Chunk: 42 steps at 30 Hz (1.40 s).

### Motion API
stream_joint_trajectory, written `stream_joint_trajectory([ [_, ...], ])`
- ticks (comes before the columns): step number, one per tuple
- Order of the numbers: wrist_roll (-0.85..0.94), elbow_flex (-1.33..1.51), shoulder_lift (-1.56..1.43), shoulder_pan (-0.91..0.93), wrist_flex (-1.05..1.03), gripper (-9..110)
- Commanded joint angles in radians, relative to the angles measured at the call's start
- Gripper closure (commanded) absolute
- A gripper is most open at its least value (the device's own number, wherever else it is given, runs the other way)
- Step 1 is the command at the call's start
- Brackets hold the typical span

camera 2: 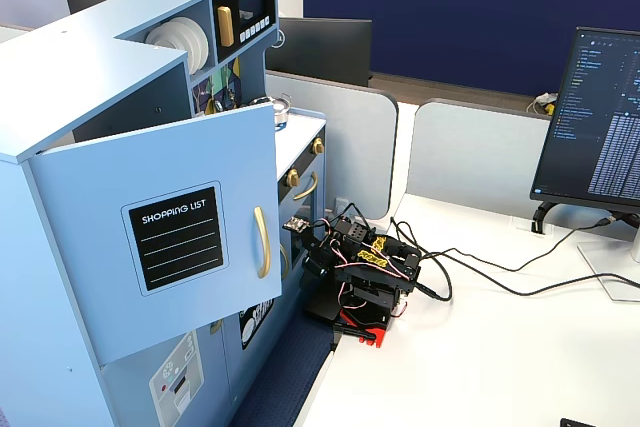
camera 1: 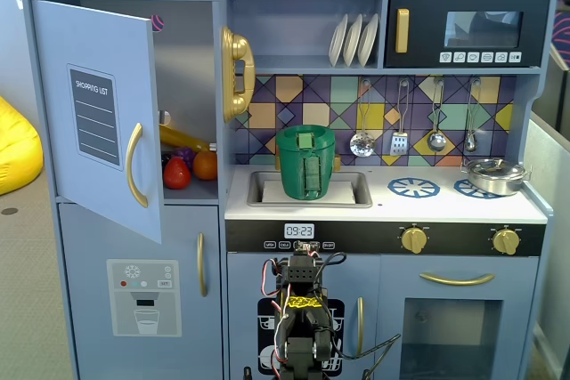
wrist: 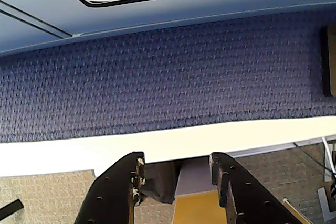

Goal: Close the left cabinet door

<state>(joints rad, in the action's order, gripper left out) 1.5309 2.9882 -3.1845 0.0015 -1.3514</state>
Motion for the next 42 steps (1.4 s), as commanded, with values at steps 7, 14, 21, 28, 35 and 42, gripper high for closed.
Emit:
stream_joint_trajectory([
  [7,-0.051,0.011,0.006,-0.041,-0.175,101],
  [14,-0.018,0.008,0.008,-0.109,-0.158,101],
  [21,-0.044,-0.083,0.025,-0.531,-0.002,101],
  [28,-0.078,-0.264,0.166,-0.954,0.249,101],
  [35,-0.069,-0.482,0.285,-1.23,0.357,102],
  [42,-0.018,-0.538,0.256,-1.417,0.459,102],
])
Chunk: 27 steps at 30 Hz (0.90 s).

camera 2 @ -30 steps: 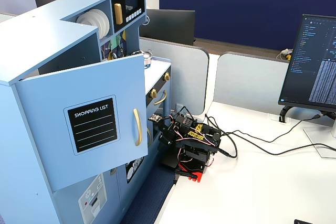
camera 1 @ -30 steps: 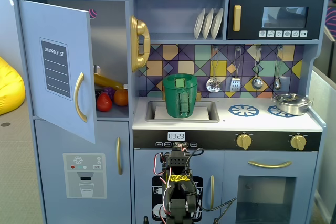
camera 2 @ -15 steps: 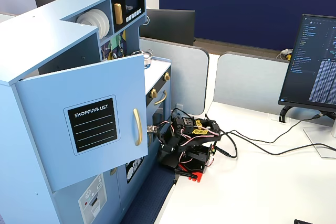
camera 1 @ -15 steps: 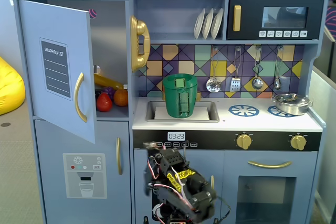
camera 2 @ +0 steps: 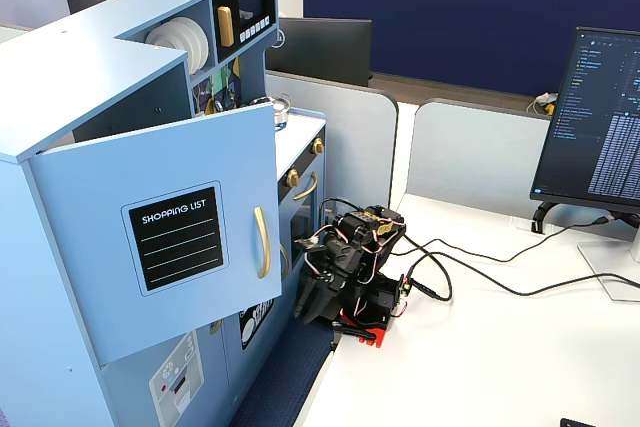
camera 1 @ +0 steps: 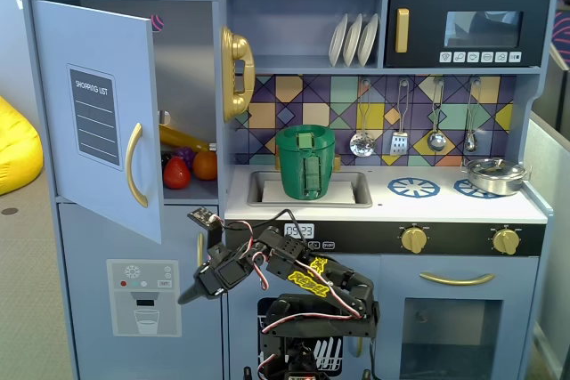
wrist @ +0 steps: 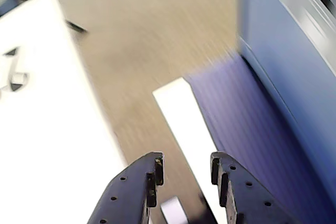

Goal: Close the left cabinet door

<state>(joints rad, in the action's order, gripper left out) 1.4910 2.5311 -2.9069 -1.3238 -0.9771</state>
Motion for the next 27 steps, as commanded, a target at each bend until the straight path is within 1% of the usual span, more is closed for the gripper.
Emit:
stream_joint_trajectory([
  [1,0.026,-0.081,-0.029,-0.114,0.109,102],
  [5,0.021,-0.069,-0.064,-0.167,0.175,102],
  [12,0.011,-0.075,0.0,-0.213,0.41,102],
  [17,0.023,-0.14,0.118,-0.215,0.491,102],
  [23,0.072,-0.279,0.308,-0.222,0.58,102],
  [27,0.089,-0.379,0.439,-0.196,0.655,102],
])
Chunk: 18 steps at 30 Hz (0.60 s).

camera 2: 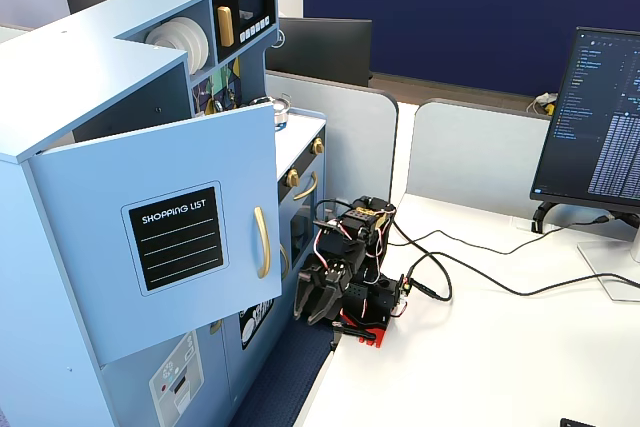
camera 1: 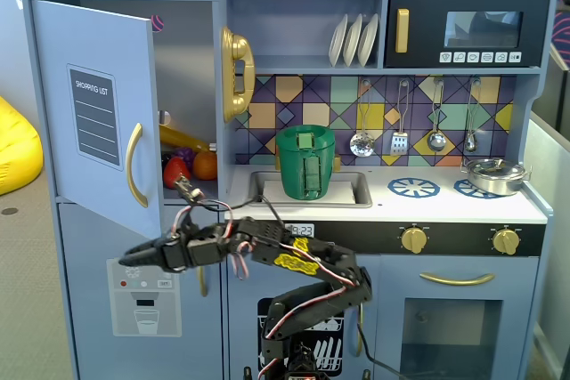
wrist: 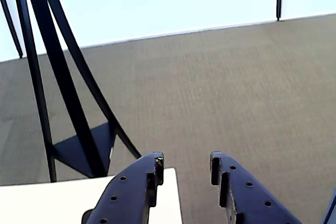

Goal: Close the left cabinet door

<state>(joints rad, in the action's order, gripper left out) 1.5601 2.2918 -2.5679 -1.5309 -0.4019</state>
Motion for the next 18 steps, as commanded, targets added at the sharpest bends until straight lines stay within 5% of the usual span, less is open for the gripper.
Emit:
stream_joint_trajectory([
  [1,0.026,-0.164,0.132,0.017,0.098,102],
  [18,0.057,-0.287,0.287,0.172,0.175,102],
])
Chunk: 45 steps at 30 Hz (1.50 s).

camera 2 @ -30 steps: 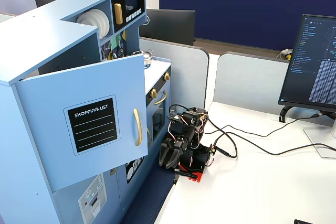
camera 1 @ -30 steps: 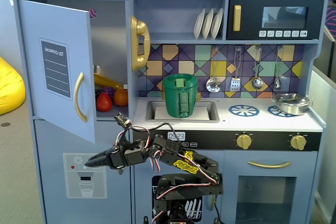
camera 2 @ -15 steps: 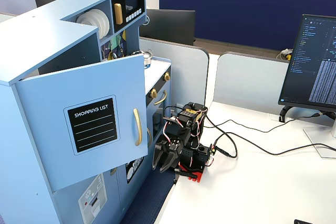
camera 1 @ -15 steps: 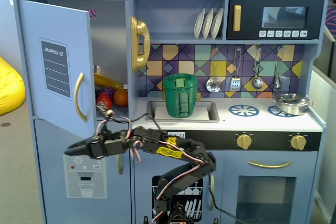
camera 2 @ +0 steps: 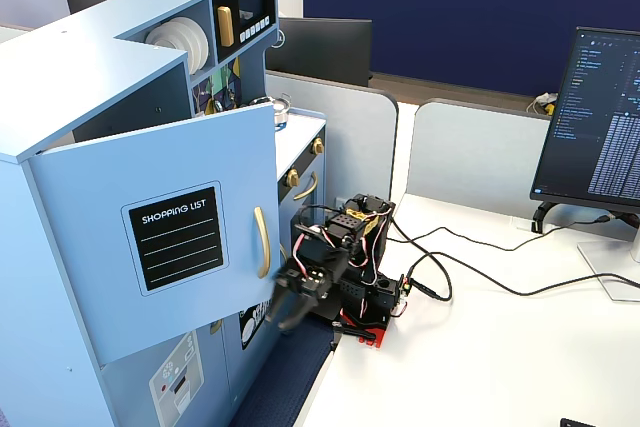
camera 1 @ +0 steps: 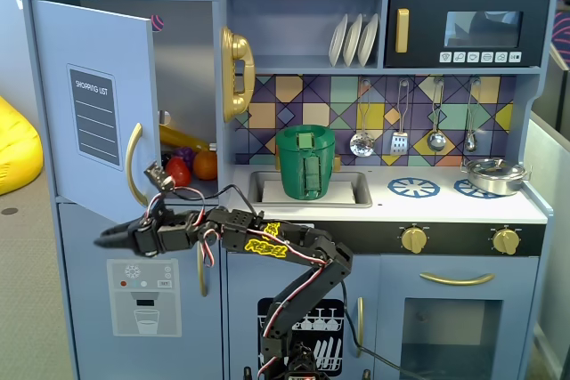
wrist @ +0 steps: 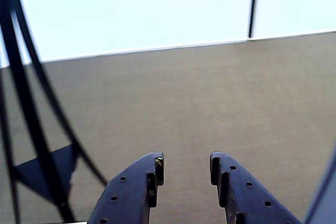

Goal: Close the left cabinet door

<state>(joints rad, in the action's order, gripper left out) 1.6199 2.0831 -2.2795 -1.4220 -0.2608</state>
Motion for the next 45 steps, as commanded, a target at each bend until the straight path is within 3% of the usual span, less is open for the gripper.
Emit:
stream_joint_trajectory([
  [1,-0.003,-0.08,-0.006,0.072,0.034,102],
  [45,0.002,-0.037,-0.041,0.676,0.032,102],
])
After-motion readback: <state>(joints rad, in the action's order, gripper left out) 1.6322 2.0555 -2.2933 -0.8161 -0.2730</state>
